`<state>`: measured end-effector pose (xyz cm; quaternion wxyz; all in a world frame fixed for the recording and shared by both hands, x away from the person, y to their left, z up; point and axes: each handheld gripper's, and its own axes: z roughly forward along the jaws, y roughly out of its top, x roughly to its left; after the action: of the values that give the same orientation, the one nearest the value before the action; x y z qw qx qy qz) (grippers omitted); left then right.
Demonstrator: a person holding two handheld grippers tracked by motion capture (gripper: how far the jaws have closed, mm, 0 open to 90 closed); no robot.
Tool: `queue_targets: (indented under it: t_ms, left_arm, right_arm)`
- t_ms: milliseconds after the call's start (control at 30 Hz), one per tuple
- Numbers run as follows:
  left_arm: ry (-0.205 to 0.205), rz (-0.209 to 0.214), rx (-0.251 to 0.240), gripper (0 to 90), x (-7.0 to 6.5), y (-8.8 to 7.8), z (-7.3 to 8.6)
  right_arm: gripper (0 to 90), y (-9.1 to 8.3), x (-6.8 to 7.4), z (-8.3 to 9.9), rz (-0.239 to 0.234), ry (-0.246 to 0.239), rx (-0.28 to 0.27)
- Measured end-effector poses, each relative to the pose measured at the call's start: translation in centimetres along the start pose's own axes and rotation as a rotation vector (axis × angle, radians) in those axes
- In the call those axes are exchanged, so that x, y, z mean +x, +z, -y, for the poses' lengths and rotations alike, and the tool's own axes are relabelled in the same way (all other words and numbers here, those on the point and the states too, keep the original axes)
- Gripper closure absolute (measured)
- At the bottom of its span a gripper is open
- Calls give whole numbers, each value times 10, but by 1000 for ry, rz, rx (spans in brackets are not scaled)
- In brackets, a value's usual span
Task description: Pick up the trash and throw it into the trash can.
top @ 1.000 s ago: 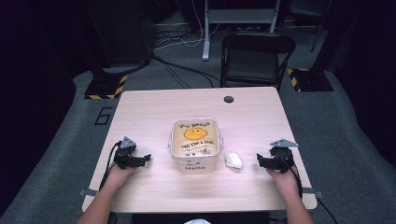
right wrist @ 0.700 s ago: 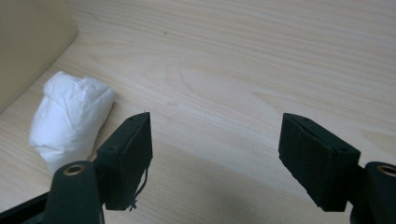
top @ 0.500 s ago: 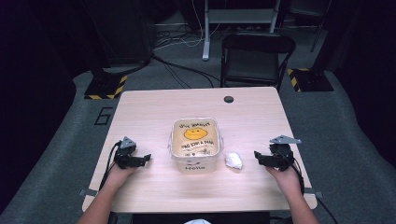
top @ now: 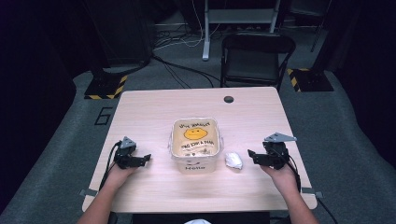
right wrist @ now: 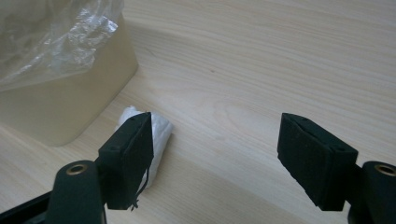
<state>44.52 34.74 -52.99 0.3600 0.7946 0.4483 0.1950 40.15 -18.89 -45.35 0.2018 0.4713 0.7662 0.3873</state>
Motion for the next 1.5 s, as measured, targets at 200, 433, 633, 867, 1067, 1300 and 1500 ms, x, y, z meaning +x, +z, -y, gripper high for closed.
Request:
queue_targets:
  t_ms: [200, 433, 633, 867, 1067, 1300, 1500]
  left_arm:
    - [6, 0, 3, 142, 0, 0, 0]
    - [5, 0, 1, 141, 0, 0, 0]
    - [4, 0, 1, 142, 0, 0, 0]
    - [1, 0, 1, 142, 0, 0, 0]
    - [4, 0, 0, 142, 0, 0, 0]
    - [4, 0, 1, 142, 0, 0, 0]
    - [3, 0, 0, 141, 0, 0, 0]
  right_arm:
    - [291, 4, 9, -1, -36, -13, 8]
    - [310, 11, 19, -1, -58, -35, 12]
    - [308, 15, 21, -2, -76, -23, 1]
    - [308, 21, 28, -4, -83, -38, 4]
    - [309, 26, 33, -4, -91, -50, 6]
    - [346, 32, 37, -1, -109, -51, 7]
    - [361, 39, 41, 5, -123, -61, 25]
